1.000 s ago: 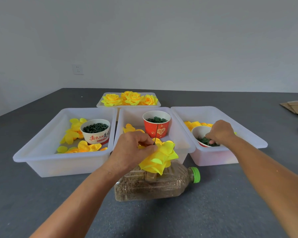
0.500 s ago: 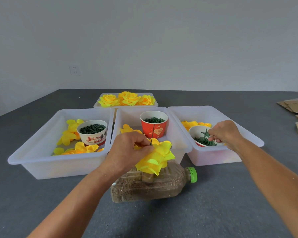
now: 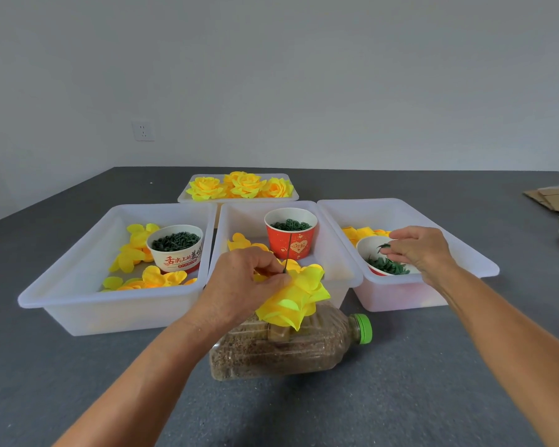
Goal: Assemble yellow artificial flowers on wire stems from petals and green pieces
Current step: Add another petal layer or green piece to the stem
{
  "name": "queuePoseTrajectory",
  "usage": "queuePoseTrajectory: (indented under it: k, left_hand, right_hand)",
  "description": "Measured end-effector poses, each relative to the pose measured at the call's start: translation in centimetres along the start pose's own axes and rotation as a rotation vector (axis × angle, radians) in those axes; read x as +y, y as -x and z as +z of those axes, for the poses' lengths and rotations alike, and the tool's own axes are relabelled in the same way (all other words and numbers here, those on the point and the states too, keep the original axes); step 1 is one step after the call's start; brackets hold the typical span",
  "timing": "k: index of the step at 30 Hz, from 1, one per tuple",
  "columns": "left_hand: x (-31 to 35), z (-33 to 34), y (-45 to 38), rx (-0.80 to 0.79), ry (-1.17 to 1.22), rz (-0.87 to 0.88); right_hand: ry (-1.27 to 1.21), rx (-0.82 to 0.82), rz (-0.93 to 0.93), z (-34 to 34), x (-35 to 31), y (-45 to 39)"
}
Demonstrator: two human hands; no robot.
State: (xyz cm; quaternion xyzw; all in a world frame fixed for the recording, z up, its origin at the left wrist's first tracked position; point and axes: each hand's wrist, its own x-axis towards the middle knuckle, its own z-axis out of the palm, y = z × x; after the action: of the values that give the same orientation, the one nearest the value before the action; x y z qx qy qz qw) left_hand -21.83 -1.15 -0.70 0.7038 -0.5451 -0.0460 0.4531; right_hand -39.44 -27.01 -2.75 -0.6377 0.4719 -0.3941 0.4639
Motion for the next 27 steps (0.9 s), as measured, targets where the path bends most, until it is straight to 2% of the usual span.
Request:
queuePoseTrajectory:
  k: [3,6,10,13,17,27]
  left_hand:
    - [0.1,0.0,0.0,-0.002,0.010,-0.006]
    - [0.0,-0.1,0.0,-0.007,0.018,-0.006]
    - [-0.1,-0.1,0.0,-0.008,0.013,0.005]
    - [-0.2,0.0,0.0,0.003,0.009,0.012]
    - [-0.1,-0.1,0.1,0.004,0.010,0.022]
    - [-0.1,-0.1,0.2,0.010,0.013,0.025]
  right_hand:
    - [0.033,-0.021,-0.035,0.1,0.1,0.5]
    - [0.040,0.042,-0.086,0.3,-0.4,1.4]
    - [-0.078,0.105,-0.270,1.0,-3.1,3.7]
    - [-0.182,0.045,-0.406,3.1,-5.7,6.6]
    - [-0.198,-0.069,-0.511,6.3,-7.7,10.1]
    - [-0.300,-0.228,-0.488,9.1,-8.2,13.4]
